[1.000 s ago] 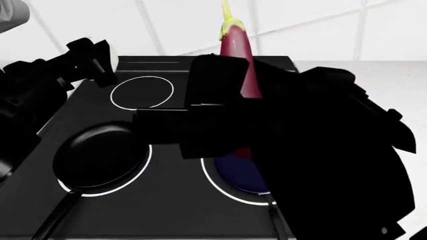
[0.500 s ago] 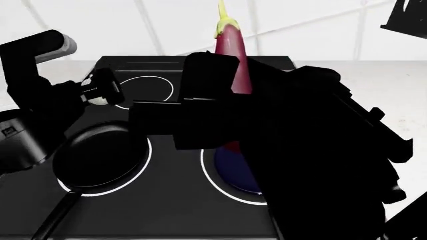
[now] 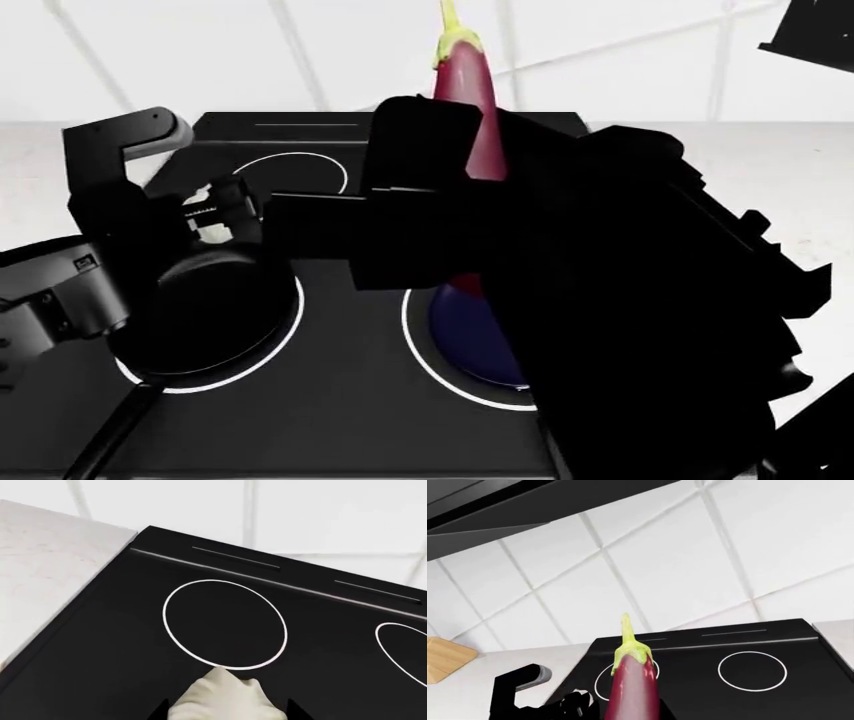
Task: Place both pans onto different burners. Then place the eggplant and the dumpling on different pans.
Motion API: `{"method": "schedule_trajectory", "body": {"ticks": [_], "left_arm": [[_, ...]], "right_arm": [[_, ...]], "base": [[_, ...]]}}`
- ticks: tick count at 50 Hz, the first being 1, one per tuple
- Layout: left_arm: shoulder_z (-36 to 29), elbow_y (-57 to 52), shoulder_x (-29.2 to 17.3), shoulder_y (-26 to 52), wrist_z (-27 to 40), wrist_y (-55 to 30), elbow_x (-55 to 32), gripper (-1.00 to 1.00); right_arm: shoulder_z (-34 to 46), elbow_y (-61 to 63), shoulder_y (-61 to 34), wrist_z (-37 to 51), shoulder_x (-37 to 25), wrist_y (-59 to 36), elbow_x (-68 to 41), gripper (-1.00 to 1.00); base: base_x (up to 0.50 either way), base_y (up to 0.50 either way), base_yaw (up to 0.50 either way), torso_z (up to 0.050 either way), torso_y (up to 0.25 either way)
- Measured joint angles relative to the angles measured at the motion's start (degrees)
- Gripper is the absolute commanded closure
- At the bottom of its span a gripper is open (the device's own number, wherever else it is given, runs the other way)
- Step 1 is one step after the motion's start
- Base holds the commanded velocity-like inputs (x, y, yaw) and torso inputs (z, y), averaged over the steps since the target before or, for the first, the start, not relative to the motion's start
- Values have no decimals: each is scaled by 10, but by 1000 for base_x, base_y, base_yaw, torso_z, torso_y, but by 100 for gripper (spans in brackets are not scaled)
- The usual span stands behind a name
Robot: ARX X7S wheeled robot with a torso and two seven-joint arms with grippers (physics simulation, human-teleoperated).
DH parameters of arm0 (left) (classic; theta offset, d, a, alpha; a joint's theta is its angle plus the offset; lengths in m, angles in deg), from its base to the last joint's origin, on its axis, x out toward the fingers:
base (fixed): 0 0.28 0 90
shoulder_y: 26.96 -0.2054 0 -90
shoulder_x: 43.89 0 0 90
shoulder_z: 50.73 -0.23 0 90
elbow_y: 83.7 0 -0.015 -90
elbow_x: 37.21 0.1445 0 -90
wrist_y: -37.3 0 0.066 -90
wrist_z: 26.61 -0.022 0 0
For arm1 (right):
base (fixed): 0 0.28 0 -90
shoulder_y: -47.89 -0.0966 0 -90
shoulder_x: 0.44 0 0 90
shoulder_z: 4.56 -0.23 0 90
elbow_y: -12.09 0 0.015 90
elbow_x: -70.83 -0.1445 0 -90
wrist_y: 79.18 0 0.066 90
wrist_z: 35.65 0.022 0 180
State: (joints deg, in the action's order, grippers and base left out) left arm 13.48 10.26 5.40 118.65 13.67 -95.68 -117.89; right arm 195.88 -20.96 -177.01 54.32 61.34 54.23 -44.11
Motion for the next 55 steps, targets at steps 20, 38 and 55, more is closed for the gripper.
{"method": "schedule_trajectory", "body": {"ticks": [20,38,55], "left_arm": [[-4,12,-8,-28,11,-8,-11,100],[1,22,-9,-49,21,-10,-30,100],[6,24,-9,-58,25,-8,-40,100]], "right_arm": [[0,-1,0,0,0,-3,2,100],[-1,-2,0,0,0,-4,4,100],[-1,-2,0,0,0,-6,5,100]], "base": [[0,0,0,0,0],[0,0,0,1,1],[0,0,0,0,0]]}}
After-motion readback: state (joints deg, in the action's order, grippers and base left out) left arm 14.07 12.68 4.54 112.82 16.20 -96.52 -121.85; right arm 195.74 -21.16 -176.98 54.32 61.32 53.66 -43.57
